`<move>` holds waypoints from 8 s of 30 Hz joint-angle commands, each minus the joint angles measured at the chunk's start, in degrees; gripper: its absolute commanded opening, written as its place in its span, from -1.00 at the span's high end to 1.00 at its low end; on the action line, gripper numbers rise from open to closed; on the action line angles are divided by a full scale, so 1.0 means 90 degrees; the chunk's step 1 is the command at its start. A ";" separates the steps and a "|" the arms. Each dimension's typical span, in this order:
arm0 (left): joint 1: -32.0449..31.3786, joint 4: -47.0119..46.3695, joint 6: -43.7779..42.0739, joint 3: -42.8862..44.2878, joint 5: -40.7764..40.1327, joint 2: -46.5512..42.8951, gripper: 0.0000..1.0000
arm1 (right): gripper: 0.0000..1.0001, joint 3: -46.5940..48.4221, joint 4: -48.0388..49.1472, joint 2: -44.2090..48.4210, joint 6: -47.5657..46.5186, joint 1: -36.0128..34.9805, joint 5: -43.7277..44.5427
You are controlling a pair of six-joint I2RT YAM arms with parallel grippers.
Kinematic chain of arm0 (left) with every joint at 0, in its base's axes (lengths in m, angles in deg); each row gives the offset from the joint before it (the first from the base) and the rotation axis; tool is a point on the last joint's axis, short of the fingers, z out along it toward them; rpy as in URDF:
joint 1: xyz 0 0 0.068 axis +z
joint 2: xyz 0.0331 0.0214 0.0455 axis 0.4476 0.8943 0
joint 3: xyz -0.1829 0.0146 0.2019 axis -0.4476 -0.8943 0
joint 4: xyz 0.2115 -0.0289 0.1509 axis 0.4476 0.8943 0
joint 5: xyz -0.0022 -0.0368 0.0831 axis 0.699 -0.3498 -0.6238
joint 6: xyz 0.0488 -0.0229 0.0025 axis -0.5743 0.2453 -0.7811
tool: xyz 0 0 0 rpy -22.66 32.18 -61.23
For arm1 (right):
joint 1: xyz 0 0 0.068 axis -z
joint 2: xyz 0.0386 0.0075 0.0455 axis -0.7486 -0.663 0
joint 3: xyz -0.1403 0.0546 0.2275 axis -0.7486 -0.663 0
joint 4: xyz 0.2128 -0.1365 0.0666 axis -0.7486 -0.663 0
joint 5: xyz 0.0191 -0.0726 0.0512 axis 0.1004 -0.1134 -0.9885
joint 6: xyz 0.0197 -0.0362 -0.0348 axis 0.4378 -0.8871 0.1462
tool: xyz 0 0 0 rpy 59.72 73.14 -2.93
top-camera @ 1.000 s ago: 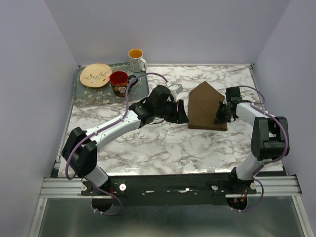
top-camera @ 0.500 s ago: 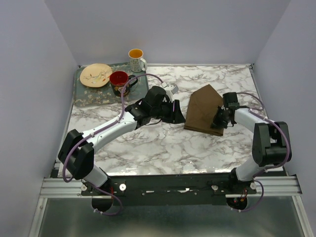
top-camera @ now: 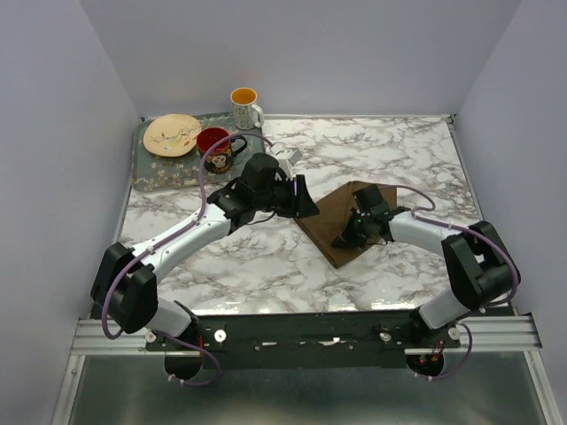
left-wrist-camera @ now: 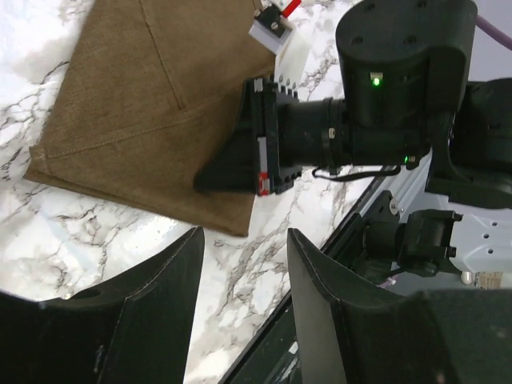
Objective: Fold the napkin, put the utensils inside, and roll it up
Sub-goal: Roll the napkin with the utensil
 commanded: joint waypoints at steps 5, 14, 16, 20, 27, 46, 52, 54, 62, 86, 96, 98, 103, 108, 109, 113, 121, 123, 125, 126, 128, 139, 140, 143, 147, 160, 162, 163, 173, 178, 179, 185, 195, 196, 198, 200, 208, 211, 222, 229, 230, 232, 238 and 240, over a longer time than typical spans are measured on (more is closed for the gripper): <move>0.0349 0.0131 -0.0053 -0.0184 0.0143 -0.0531 -0.11 | 0.87 0.0946 -0.0712 0.0520 -0.1587 -0.0532 0.0979; 0.1217 0.0180 0.0279 -0.0730 -0.0588 -0.1419 -0.15 | -0.12 0.1981 -0.1522 0.0299 -0.3944 -0.1587 0.1722; 0.1335 0.0229 0.0347 -0.0945 -0.0784 -0.1770 -0.16 | -0.16 0.2205 -0.1650 0.0055 -0.4187 -0.1908 0.1868; 0.1676 0.0337 0.0406 -0.1267 -0.1058 -0.2298 -0.20 | -0.28 0.3024 -0.2254 -0.0676 -0.4471 -0.2524 0.2444; 0.1960 0.0552 0.0298 -0.1404 -0.0931 -0.2592 -0.21 | -0.47 0.3496 -0.2579 -0.1489 -0.4930 -0.2965 0.3158; 0.2136 0.0298 0.0357 -0.1659 -0.0590 -0.2504 -0.20 | -0.24 0.3310 -0.2422 -0.2045 -0.4882 -0.3102 0.3392; 0.2156 0.0200 0.0416 -0.1678 -0.0462 -0.2475 -0.21 | -0.08 0.3193 -0.2364 -0.2153 -0.4872 -0.3131 0.3539; 0.2165 0.0210 0.0416 -0.1688 -0.0472 -0.2485 -0.21 | -0.07 0.3164 -0.2305 -0.2153 -0.4872 -0.3131 0.3568; 0.2165 0.0210 0.0406 -0.1698 -0.0462 -0.2494 -0.21 | -0.06 0.3193 -0.2266 -0.2348 -0.4784 -0.3131 0.3461; 0.2175 0.0103 0.0367 -0.1727 -0.0160 -0.2211 -0.20 | -0.01 0.2802 -0.1856 -0.2573 -0.4833 -0.2701 0.2563; 0.2185 0.0103 0.0347 -0.1688 -0.0140 -0.2192 -0.20 | 0.26 0.2744 -0.1934 -0.2768 -0.4570 -0.2535 0.2611; 0.2175 0.0054 0.0367 -0.1727 -0.0130 -0.2143 -0.21 | 0.27 0.2744 -0.1944 -0.2788 -0.4492 -0.2535 0.2708; 0.2175 -0.0219 0.0620 -0.1970 0.0142 -0.1899 -0.23 | 0.52 0.2773 -0.1817 -0.2661 -0.4442 -0.2535 0.2533; 0.2165 -0.0707 0.1049 -0.2137 0.0601 -0.1411 -0.29 | 0.99 0.2851 -0.1661 -0.2602 -0.4384 -0.2409 0.1832; 0.2146 -0.0776 0.1118 -0.2166 0.0708 -0.1246 -0.30 | 0.99 0.2812 -0.1631 -0.2564 -0.4355 -0.2379 0.1733; 0.2009 -0.0845 0.1382 -0.2156 0.0574 -0.0932 -0.32 | 0.99 0.2647 -0.1339 -0.2358 -0.4286 -0.2087 0.1031; 0.1376 -0.0864 0.2084 -0.1952 0.0095 -0.0250 -0.33 | 0.99 0.2100 -0.0636 -0.2016 -0.4023 -0.1373 -0.0815; 0.1064 -0.0719 0.2348 -0.1835 -0.0265 -0.0074 -0.53 | 0.99 0.1934 -0.0411 -0.1997 -0.3984 -0.1237 -0.1214; 0.0965 -0.0679 0.2747 -0.1766 -0.0403 0.0249 -0.53 | 0.99 0.1836 -0.0168 -0.1977 -0.3954 -0.1139 -0.1401; 0.0916 -0.0698 0.2875 -0.1727 -0.0442 0.0366 -0.54 | 0.99 0.1797 -0.0118 -0.1968 -0.3964 -0.1119 -0.1538; 0.0837 -0.0601 0.3197 -0.1591 -0.0599 0.0688 -0.61 | 0.99 0.1689 0.0077 -0.1997 -0.3954 -0.1080 -0.1665; 0.0749 -0.0200 0.4008 -0.0780 -0.1058 0.1870 -0.65 | 0.99 0.1318 0.0644 -0.2006 -0.3964 -0.0885 -0.2086; 0.0740 -0.0171 0.4087 -0.0731 -0.1097 0.1909 -0.63 | 0.99 0.1318 0.0654 -0.2016 -0.3964 -0.0894 -0.2076; 0.0710 0.0014 0.4312 -0.0624 -0.1292 0.2027 -0.57 | 0.99 0.1318 0.0683 -0.2016 -0.3964 -0.0875 -0.2115; 0.0642 0.0298 0.4468 -0.0516 -0.1536 0.2115 -0.48 | 0.99 0.1328 0.0703 -0.2046 -0.3935 -0.0875 -0.2086; 0.0427 0.0015 0.4449 -0.0330 -0.1868 0.2593 -0.06 | 0.99 0.1367 0.0771 -0.2114 -0.3876 -0.0836 -0.2330; 0.0417 -0.0073 0.4400 -0.0379 -0.1917 0.2584 0.03 | 0.99 0.1357 0.0761 -0.2133 -0.3876 -0.0816 -0.2350; 0.0388 -0.0073 0.4332 -0.0379 -0.1975 0.2584 0.05 | 0.99 0.1357 0.0761 -0.2143 -0.3876 -0.0807 -0.2369; 0.0310 -0.0122 0.3980 -0.0487 -0.2318 0.2672 0.48 | 0.99 0.1444 0.0655 -0.2153 -0.4061 -0.0758 -0.2467; 0.0310 0.0268 0.3727 -0.0321 -0.2708 0.2740 0.93 | 0.97 0.1582 0.0352 -0.2173 -0.4266 -0.0787 -0.2321; 0.0310 0.0307 0.3697 -0.0272 -0.2718 0.2759 0.95 | 0.97 0.1591 0.0284 -0.2153 -0.4325 -0.0787 -0.2262; 0.0261 0.0736 0.3590 0.0088 -0.2699 0.2935 1.00 | 0.78 0.1718 0.0001 -0.2046 -0.4491 -0.0864 -0.2106; 0.0134 0.1831 0.3765 0.0714 -0.2650 0.3013 1.00 | -0.14 0.2109 -0.1465 -0.0710 -0.4560 -0.1685 0.0490; 0.0115 0.1880 0.3804 0.0744 -0.2630 0.3013 1.00 | -0.15 0.2051 -0.1465 -0.0582 -0.4501 -0.1753 0.0860; 0.0105 0.1996 0.3882 0.0802 -0.2572 0.3013 1.00 | -0.20 0.1749 -0.1319 -0.0328 -0.4316 -0.2036 0.1261; 0.0105 0.2075 0.4028 0.0851 -0.2446 0.3033 1.00 | -0.21 0.1495 -0.0883 -0.0006 -0.4189 -0.2473 0.1974; 0.0105 0.2397 0.4156 0.1164 -0.2230 0.2994 1.00 | -0.39 0.1161 -0.0206 -0.0112 -0.4149 -0.3550 0.3302; 0.0115 0.2437 0.4156 0.1222 -0.2201 0.3013 1.00 | -0.50 0.1220 -0.0156 -0.0433 -0.4159 -0.3785 0.3771; 0.0115 0.2241 0.4107 0.1047 -0.2230 0.3082 1.00 | -0.37 0.1844 -0.0635 -0.1264 -0.4120 -0.4146 0.4622; 0.0115 0.1910 0.4156 0.0686 -0.2279 0.3004 1.00 | -0.20 0.1972 -0.0781 -0.1479 -0.4003 -0.4400 0.4955; 0.0115 0.1861 0.4175 0.0589 -0.2288 0.2975 1.00 | -0.15 0.1982 -0.0801 -0.1508 -0.4003 -0.4439 0.4994; 0.0124 0.1753 0.4205 0.0520 -0.2318 0.2945 1.00 | -0.07 0.1992 -0.0811 -0.1528 -0.4003 -0.4468 0.5101; 0.0124 0.1695 0.4205 0.0480 -0.2318 0.2906 1.00 | 0.10 0.2118 -0.0889 -0.1586 -0.3974 -0.4527 0.5228; 0.0124 0.1695 0.4205 0.0441 -0.2318 0.2887 1.00 | 0.06 0.2196 -0.0986 -0.1606 -0.3964 -0.4527 0.5267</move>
